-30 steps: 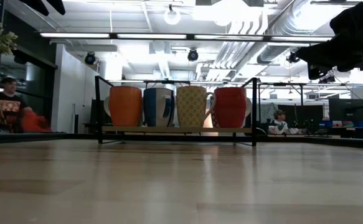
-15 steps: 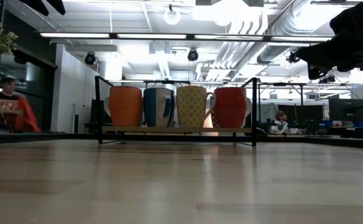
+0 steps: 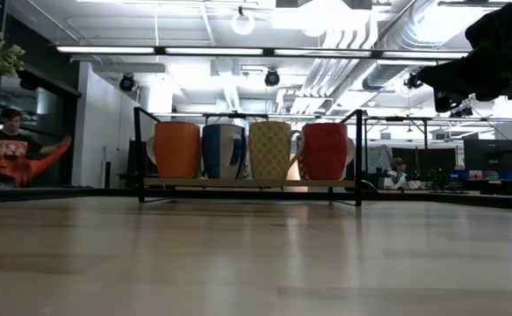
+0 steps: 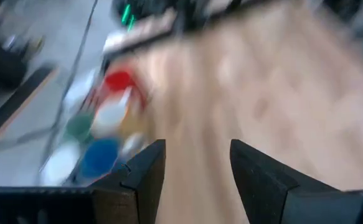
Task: Place coffee mugs
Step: Return to Home Position
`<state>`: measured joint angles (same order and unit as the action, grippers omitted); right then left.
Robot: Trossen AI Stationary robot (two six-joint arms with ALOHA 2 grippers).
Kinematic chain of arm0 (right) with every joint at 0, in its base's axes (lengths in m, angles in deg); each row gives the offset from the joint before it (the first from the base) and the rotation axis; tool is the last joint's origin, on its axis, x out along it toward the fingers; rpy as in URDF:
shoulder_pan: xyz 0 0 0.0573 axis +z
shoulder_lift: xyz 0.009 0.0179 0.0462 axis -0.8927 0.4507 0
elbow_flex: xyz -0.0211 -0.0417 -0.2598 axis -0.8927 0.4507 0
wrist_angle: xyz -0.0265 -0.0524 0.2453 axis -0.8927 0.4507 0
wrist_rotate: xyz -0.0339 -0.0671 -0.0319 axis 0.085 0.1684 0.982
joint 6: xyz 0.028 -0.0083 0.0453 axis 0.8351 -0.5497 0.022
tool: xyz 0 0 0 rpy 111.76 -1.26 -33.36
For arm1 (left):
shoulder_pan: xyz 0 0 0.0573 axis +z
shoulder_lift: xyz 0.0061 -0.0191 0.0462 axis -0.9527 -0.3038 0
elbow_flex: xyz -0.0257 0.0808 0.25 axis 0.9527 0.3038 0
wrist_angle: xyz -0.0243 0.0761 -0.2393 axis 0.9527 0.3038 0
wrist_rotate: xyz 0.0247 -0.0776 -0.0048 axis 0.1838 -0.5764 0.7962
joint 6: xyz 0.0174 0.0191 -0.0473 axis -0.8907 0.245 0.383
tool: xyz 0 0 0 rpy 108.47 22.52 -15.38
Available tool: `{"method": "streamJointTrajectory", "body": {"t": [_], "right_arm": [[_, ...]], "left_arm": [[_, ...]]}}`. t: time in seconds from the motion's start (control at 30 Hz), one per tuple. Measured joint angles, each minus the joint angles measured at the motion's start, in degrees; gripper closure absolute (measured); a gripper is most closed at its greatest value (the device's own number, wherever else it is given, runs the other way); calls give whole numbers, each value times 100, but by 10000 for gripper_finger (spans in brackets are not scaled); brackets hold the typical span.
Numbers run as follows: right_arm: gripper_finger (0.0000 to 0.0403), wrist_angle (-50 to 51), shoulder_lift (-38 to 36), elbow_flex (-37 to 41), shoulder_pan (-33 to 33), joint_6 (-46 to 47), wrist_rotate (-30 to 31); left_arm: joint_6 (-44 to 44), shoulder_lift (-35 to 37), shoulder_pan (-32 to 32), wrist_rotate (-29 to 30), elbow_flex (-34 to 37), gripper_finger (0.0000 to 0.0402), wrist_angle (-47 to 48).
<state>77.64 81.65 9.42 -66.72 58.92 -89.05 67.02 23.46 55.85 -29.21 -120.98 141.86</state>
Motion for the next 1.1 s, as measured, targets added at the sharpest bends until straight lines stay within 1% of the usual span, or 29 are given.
{"method": "streamJointTrajectory", "body": {"t": [0.1,0.2,0.4,0.5,0.63,0.77,1.1], "right_arm": [[401,1,0,0,0,0,0],[401,1,0,0,0,1,0],[401,-1,2,0,0,0,0],[401,1,2,0,0,-2,-2],[401,0,2,0,0,0,0],[401,-1,2,0,0,0,0],[401,-1,2,0,0,0,0]], "left_arm": [[-3,25,-3,-715,0,234,-1062],[6,61,-4,-1032,303,234,-2345],[432,396,-2,-1630,1765,234,-4697],[706,550,3,-1654,2550,234,-5797],[1006,900,116,-1635,3509,234,-6974],[1295,1472,317,-1631,4288,234,-7467],[1948,3000,737,-1622,5633,234,-7511]]}}
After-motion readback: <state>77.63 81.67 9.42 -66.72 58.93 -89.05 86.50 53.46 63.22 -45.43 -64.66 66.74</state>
